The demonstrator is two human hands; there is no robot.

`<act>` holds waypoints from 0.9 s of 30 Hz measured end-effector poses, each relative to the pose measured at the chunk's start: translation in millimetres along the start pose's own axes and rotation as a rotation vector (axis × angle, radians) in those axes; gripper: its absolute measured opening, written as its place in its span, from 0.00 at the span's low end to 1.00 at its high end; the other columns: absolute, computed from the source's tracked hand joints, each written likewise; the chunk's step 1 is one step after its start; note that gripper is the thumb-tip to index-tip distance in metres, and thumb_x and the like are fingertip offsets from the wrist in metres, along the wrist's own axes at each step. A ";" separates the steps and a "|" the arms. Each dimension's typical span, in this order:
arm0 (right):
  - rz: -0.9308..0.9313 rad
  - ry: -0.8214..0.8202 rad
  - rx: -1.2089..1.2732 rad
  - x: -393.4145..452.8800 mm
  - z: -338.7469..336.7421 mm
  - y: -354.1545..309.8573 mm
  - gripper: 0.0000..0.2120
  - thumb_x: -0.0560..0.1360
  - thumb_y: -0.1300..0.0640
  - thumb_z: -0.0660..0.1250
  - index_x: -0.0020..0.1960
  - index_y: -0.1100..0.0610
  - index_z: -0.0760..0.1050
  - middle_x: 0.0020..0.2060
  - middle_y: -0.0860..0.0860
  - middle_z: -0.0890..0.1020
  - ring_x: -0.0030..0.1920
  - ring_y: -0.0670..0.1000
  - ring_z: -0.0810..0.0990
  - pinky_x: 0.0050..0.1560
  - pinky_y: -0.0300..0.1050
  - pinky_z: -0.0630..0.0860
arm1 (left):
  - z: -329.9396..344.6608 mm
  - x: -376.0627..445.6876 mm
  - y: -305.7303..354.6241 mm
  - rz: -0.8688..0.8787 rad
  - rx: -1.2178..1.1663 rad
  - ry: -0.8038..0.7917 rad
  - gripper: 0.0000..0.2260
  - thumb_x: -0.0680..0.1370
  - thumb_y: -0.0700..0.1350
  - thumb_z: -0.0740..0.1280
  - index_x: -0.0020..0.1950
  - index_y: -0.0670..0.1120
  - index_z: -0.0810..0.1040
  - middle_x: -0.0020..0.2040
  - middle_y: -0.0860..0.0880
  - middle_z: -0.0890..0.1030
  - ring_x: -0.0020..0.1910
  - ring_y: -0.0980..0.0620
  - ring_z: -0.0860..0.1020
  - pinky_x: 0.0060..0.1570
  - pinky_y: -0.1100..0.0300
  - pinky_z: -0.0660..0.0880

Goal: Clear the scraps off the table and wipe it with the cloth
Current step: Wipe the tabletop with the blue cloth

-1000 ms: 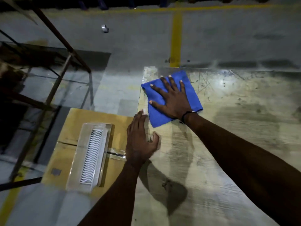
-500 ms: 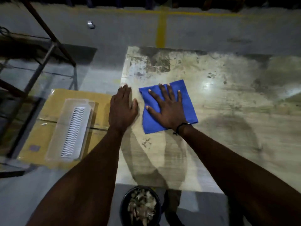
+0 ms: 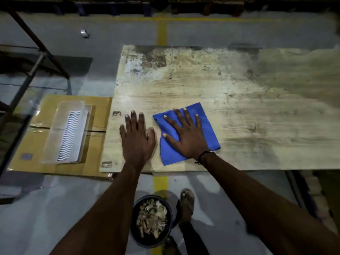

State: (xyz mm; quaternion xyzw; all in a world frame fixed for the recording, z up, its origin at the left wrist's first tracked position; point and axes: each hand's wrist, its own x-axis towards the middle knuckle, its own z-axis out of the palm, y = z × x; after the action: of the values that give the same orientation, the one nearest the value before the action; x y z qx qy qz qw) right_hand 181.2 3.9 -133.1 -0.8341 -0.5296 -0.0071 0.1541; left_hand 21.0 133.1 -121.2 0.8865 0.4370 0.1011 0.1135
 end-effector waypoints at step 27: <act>0.174 0.064 -0.053 -58.8 -17.6 4.1 0.32 0.82 0.30 0.54 0.83 0.40 0.59 0.85 0.49 0.54 0.85 0.54 0.48 0.80 0.68 0.47 | -13.4 21.7 -30.2 0.272 -0.070 -0.106 0.30 0.83 0.62 0.55 0.85 0.56 0.58 0.87 0.50 0.51 0.86 0.45 0.50 0.82 0.39 0.50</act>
State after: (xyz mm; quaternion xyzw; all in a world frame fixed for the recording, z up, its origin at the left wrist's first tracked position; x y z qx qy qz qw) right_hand 161.6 -54.2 -127.7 -0.8801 -0.4497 -0.0344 0.1487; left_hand 7.5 169.9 -115.4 0.9372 0.3024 0.0839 0.1524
